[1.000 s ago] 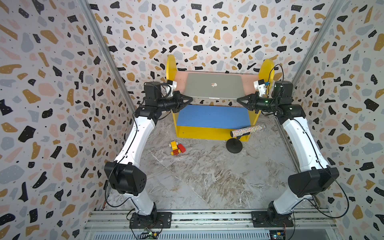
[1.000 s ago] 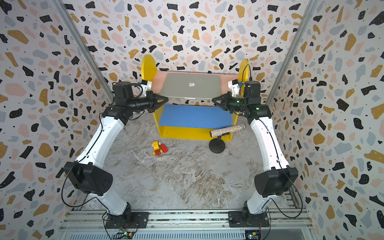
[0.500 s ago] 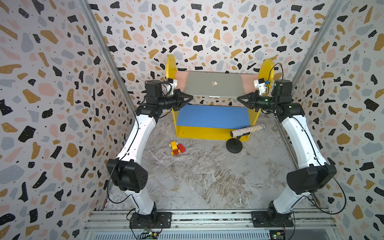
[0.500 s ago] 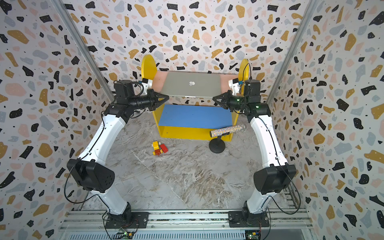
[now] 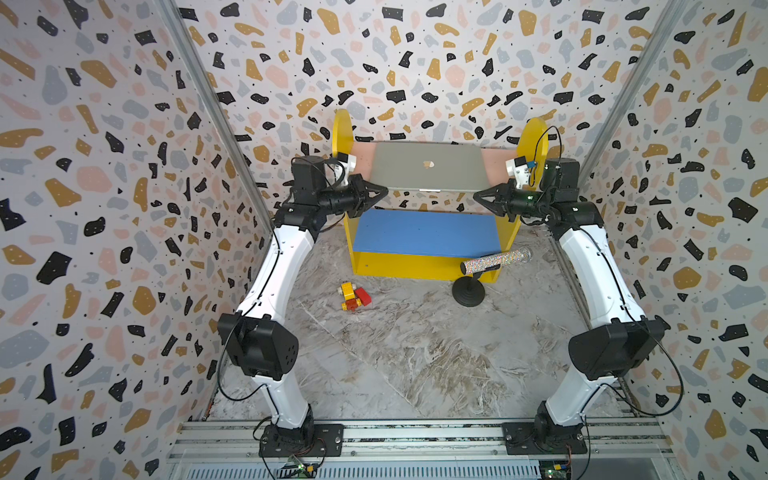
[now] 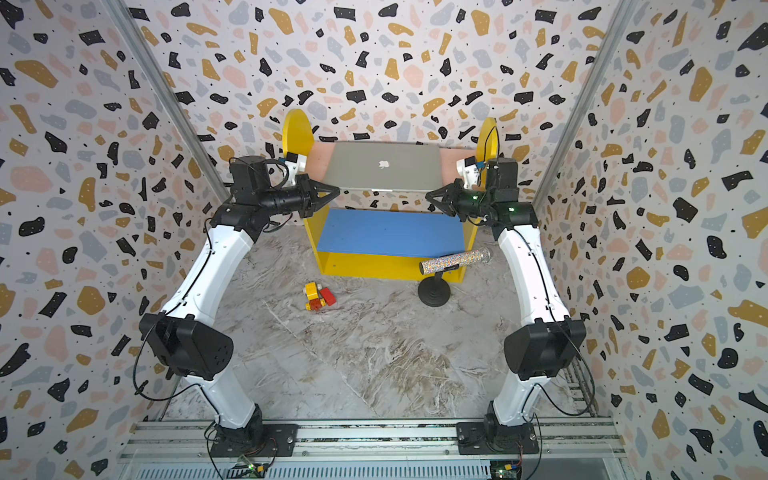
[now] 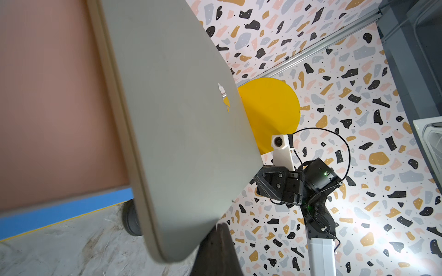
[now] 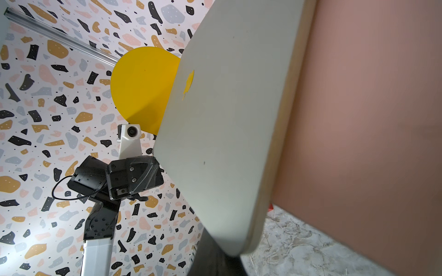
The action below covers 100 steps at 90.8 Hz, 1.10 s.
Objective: Close the laptop lid and set it aside
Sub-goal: Place the laptop on the shelf.
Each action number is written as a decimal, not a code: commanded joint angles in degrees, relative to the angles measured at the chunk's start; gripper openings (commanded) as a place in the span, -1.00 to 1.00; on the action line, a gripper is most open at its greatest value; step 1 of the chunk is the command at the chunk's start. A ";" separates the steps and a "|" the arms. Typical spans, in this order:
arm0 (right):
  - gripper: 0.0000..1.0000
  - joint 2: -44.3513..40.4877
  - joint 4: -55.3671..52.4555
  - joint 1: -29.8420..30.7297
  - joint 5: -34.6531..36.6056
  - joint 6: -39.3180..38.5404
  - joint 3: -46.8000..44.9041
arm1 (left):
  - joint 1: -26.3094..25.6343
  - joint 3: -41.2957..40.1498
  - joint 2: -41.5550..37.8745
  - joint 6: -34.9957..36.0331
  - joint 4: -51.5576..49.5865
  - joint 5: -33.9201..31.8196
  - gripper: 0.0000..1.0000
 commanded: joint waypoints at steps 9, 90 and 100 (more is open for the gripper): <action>-1.00 0.43 0.69 -0.84 -0.23 -0.13 3.35 | 0.07 3.56 1.81 -0.16 0.91 0.02 -1.00; -1.00 2.16 1.07 -1.12 -0.86 1.39 5.66 | -0.02 11.21 6.48 0.91 -3.63 -0.94 -1.00; -1.00 1.98 1.11 -1.13 -0.95 1.49 5.53 | -0.02 10.02 5.31 1.18 -3.43 -1.02 -1.00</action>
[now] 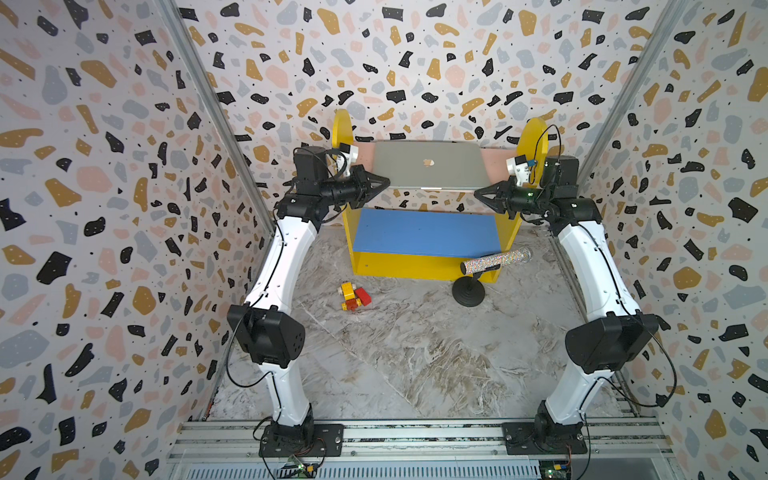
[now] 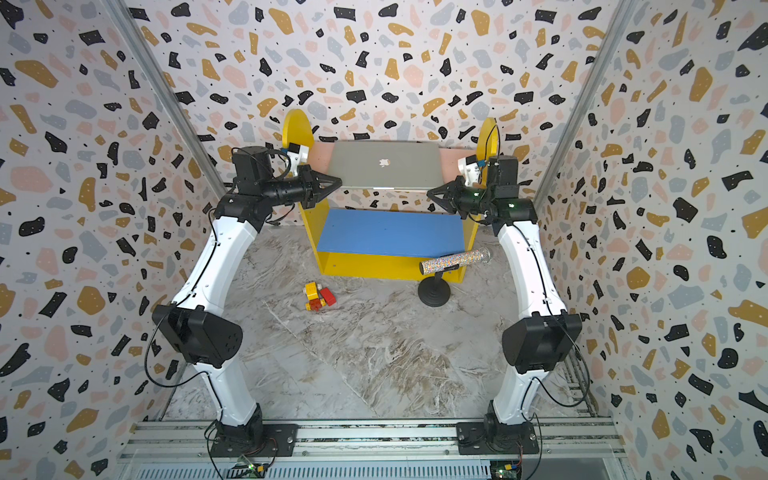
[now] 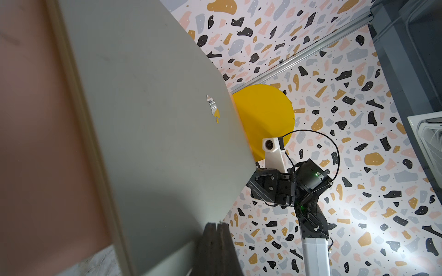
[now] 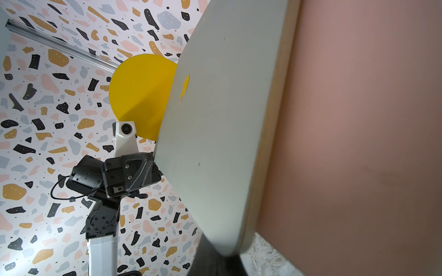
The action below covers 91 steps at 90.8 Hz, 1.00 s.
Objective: Close the laptop lid and set it aside
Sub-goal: Place the laptop on the shelf.
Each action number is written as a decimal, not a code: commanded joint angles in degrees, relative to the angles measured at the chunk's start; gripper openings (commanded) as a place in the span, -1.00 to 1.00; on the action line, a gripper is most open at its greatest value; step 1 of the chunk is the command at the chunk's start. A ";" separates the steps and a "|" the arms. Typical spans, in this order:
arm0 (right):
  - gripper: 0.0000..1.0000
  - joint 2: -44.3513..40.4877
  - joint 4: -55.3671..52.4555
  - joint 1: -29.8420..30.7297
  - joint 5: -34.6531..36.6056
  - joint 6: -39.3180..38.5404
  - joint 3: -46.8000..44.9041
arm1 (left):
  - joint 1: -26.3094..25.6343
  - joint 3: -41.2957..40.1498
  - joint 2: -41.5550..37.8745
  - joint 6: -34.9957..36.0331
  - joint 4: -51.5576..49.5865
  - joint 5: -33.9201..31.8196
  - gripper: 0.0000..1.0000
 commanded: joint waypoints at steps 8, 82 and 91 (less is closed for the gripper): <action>-1.00 -0.82 1.79 -0.38 0.01 0.23 2.39 | -0.02 -2.16 -2.32 1.31 0.58 -1.43 -1.00; -1.00 -1.26 2.34 -0.41 -0.39 0.49 1.93 | -0.13 -0.87 -0.68 1.57 0.27 -1.08 -1.00; -1.00 -1.17 2.41 -0.44 -0.38 0.61 2.02 | -0.12 0.72 0.44 1.63 -0.52 -1.08 -1.00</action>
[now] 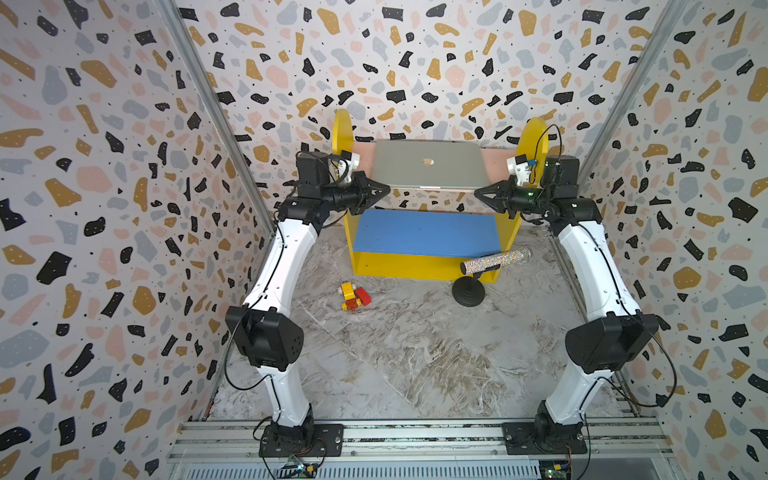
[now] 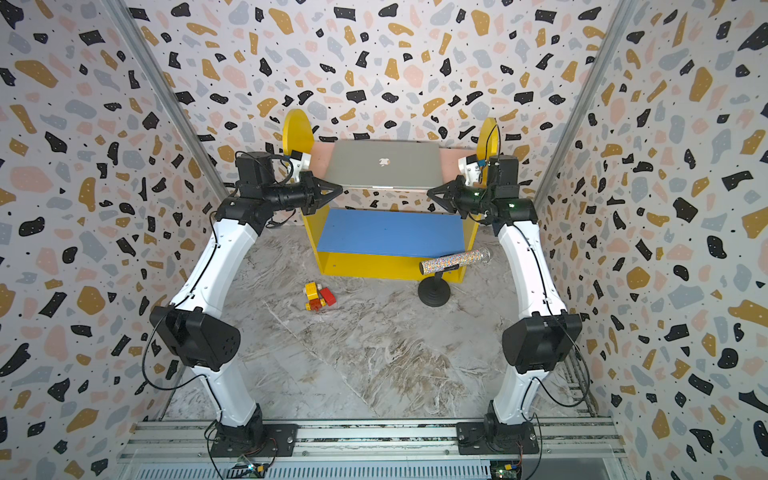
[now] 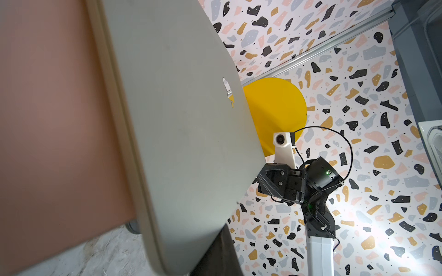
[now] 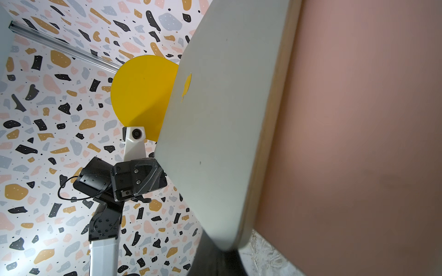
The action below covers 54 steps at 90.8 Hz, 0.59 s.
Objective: Close the laptop lid and set it aside
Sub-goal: Place the laptop on the shelf.
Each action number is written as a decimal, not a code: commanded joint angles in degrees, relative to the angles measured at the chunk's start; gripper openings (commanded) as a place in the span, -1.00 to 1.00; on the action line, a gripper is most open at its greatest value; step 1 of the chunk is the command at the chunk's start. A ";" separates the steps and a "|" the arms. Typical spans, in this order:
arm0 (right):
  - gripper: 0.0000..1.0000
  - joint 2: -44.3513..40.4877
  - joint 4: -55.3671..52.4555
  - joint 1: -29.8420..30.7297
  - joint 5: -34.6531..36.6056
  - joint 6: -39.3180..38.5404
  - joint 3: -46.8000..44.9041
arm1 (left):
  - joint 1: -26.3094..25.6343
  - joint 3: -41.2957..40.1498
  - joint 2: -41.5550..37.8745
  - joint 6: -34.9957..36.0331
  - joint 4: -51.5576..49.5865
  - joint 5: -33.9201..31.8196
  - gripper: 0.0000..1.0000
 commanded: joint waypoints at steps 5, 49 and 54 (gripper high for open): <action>-1.00 -1.17 1.96 -0.30 -0.26 0.36 2.03 | 0.13 3.67 1.84 1.13 1.76 -0.51 -1.00; -1.00 -0.66 2.05 -0.53 -0.13 0.54 2.55 | 0.15 7.47 4.29 0.97 0.47 -0.51 -1.00; -1.00 -0.44 2.10 -0.67 -0.09 0.62 2.84 | 0.14 7.75 4.45 0.91 0.45 -0.52 -1.00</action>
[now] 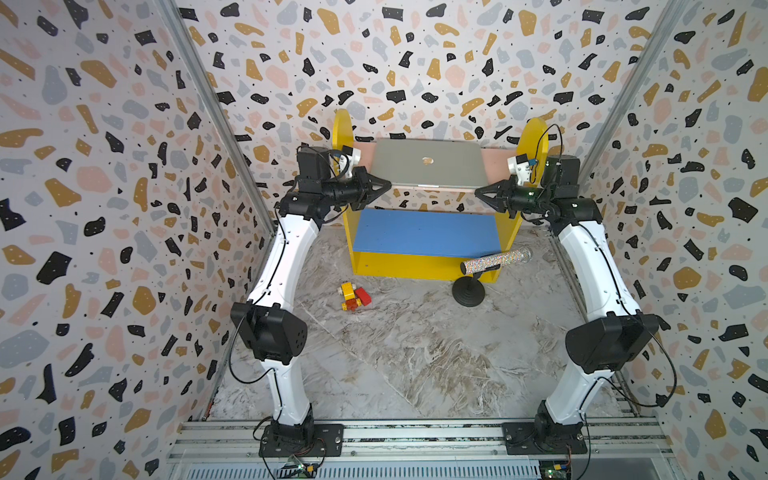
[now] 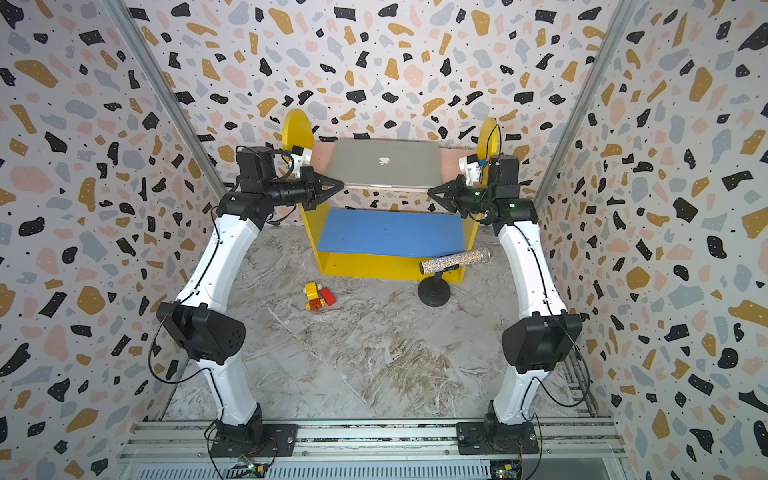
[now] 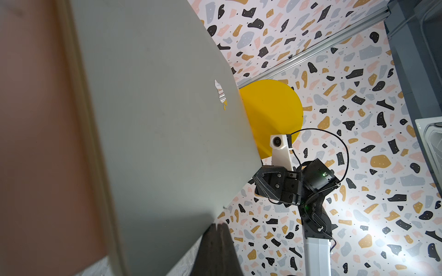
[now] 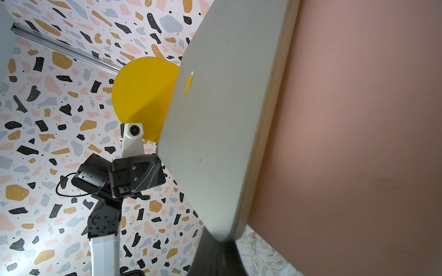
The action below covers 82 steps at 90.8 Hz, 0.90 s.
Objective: Close the laptop lid and set it aside
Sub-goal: Place the laptop on the shelf.
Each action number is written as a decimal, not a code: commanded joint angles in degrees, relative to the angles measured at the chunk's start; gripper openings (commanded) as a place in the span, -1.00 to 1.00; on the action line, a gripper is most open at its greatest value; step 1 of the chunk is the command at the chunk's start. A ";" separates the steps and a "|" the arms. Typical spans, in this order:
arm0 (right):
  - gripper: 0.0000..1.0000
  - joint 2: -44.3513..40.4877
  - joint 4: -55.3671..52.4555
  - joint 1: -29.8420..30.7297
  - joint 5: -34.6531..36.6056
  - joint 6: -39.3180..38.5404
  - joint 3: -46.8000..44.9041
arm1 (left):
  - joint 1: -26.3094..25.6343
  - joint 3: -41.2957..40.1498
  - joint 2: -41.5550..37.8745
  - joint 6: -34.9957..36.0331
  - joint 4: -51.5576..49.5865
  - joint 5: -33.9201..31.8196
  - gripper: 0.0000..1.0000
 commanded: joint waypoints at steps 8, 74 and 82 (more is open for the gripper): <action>-1.00 -0.15 1.68 -0.57 -0.10 0.52 3.36 | 0.23 2.33 1.57 0.67 2.55 -1.12 -1.00; -1.00 0.56 1.37 -0.59 0.08 0.49 4.14 | 0.27 2.81 2.76 0.41 2.69 -1.18 -1.00; -1.00 0.26 0.94 -0.60 0.27 0.31 3.98 | 0.27 2.69 2.51 0.34 2.64 -1.21 -1.00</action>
